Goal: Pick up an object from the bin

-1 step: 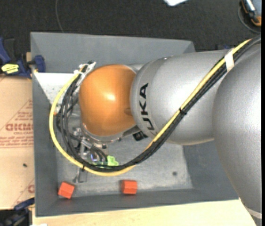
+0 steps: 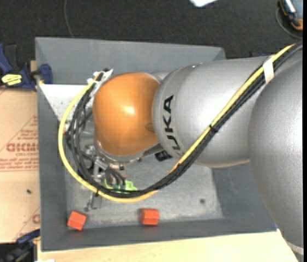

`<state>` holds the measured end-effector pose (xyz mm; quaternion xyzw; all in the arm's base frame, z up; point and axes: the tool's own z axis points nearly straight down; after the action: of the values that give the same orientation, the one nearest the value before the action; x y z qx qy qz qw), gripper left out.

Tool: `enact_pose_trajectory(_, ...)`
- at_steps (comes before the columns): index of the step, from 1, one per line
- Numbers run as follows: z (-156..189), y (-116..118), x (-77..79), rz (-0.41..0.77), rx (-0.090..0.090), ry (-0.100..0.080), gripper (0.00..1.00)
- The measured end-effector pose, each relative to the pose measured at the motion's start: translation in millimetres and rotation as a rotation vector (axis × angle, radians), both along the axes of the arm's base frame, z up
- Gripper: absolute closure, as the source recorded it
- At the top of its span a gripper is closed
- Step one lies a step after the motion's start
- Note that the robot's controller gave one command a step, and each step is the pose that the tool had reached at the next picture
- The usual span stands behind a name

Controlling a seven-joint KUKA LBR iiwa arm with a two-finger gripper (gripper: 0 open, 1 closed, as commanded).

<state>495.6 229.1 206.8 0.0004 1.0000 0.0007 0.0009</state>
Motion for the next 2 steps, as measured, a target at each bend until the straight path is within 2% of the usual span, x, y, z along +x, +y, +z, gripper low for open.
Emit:
enact_pose_trajectory(1,-34.9,-58.5,-3.9,0.035,-0.005,0.009,0.0)
enact_pose_trajectory(2,-24.9,-55.7,4.2,0.103,0.0,-0.001,0.0)
